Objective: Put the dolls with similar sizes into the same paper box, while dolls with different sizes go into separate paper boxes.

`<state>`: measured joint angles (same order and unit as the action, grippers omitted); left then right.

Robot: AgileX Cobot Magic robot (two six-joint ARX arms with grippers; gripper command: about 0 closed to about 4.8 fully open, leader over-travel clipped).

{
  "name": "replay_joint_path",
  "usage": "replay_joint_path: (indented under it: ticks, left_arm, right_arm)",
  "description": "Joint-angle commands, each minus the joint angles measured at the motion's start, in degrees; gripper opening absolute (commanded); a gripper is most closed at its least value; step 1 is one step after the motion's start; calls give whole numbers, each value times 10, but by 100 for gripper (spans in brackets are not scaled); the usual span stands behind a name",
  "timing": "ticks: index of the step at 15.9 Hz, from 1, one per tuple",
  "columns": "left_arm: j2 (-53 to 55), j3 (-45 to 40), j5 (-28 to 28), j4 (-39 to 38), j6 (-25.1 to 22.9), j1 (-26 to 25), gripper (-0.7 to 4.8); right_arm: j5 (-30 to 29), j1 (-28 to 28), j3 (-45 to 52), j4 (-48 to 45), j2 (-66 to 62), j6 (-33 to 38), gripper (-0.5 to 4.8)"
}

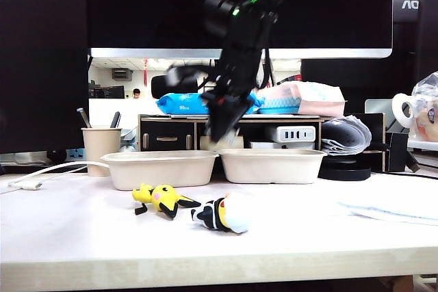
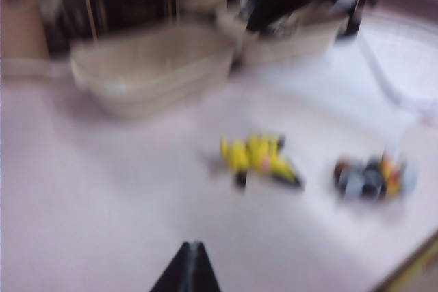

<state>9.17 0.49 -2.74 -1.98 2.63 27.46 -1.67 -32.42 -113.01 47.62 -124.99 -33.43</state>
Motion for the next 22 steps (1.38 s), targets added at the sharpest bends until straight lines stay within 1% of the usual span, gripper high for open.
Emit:
replay_joint_path:
  ticks: [1, 2, 5, 7, 10, 11, 12, 13, 14, 15, 16, 17, 19, 21, 22]
  left_arm:
    - [-44, 0, 1, 8, 2, 0, -5]
    - [-61, 1, 1, 8, 2, 0, -5]
    - [-90, 0, 1, 8, 2, 0, -5]
    - [-90, 0, 1, 10, 2, 0, -5]
    - [-70, 0, 1, 10, 2, -1, -5]
    - [-47, 0, 1, 10, 2, -1, -5]
    - [-18, 0, 1, 10, 2, -1, -5]
    - [19, 0, 1, 10, 2, -1, -5]
    - [55, 0, 1, 9, 2, 0, -5]
    - [86, 0, 1, 9, 2, 0, -5]
    - [119, 0, 1, 8, 2, 0, -5]
    - [143, 1, 1, 8, 7, -1, -5]
    - [155, 1, 0, 8, 10, -1, -5]
    - [155, 0, 0, 10, 10, -1, -5]
    - [154, 1, 0, 10, 10, -1, -5]
  right_arm:
    - [21, 33, -14, -40, 3, 4, 80]
    - [22, 53, -14, -49, 2, 5, 80]
    - [32, 83, -14, -73, -1, 5, 87]
    - [33, 95, -15, -72, -1, 11, 173]
    - [28, 92, -16, -38, -1, 31, 186]
    - [14, 85, -16, -16, 2, 58, 208]
    - [-27, 75, -16, 15, 3, 69, 221]
    - [-91, 65, -16, 53, 4, 76, 247]
    - [-143, 49, -16, 87, 3, 75, 297]
    - [-169, 32, -16, 107, 3, 74, 342]
    - [-174, 6, -15, 123, 3, 58, 384]
    - [-177, -14, -15, 129, 2, 53, 398]
    - [-177, -57, -15, 130, -1, 44, 401]
    - [-173, -88, -15, 125, -10, 32, 401]
    - [-156, -105, -15, 125, -20, 30, 401]
